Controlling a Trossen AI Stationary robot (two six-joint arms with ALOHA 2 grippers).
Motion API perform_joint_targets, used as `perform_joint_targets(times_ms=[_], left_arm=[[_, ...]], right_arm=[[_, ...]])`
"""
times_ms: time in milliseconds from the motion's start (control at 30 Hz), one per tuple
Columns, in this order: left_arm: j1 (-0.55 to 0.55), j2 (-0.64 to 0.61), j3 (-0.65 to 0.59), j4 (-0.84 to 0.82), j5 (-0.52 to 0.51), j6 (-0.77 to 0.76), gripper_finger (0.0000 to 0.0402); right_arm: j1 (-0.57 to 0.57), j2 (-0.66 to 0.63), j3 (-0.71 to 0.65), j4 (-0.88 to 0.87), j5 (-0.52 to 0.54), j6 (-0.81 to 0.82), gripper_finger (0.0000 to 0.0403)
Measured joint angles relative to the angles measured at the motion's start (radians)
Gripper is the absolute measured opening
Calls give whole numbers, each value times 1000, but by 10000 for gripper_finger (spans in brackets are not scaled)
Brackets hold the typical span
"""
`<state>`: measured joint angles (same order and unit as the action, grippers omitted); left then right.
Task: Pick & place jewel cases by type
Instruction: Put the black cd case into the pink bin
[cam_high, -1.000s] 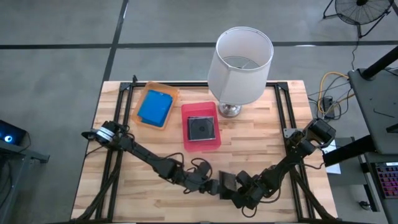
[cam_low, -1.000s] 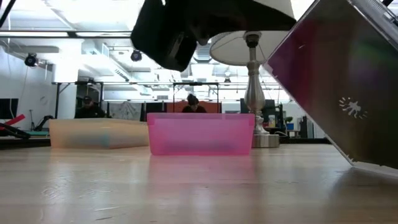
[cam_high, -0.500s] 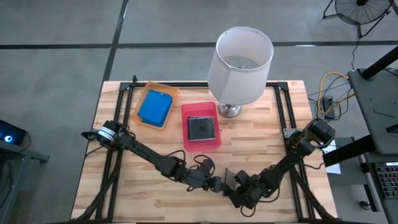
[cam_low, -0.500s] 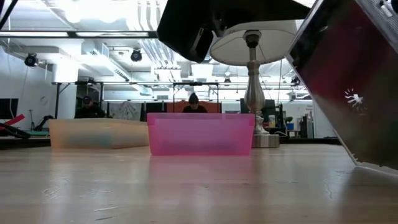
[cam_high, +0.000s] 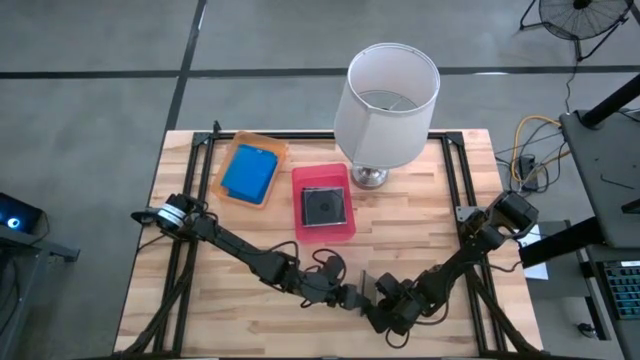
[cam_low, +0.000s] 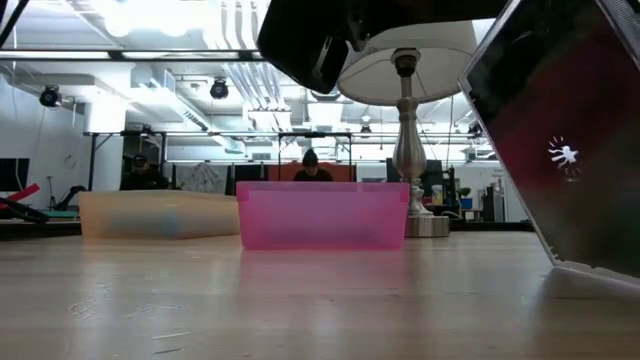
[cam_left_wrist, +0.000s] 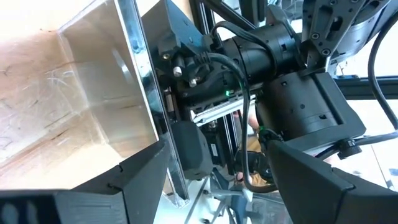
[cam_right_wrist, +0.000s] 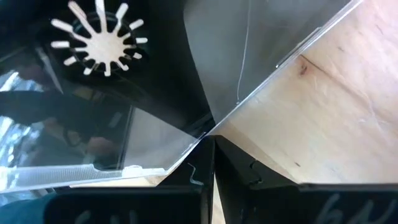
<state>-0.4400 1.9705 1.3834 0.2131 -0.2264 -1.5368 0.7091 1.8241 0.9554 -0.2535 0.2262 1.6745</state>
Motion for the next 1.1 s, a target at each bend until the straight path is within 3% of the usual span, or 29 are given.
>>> perform_joint_targets(times_ms=[1100], left_arm=[[1, -2, 0, 1, -10, 15, 263]], right_arm=[[-38, 0, -12, 80, 68, -101, 8]])
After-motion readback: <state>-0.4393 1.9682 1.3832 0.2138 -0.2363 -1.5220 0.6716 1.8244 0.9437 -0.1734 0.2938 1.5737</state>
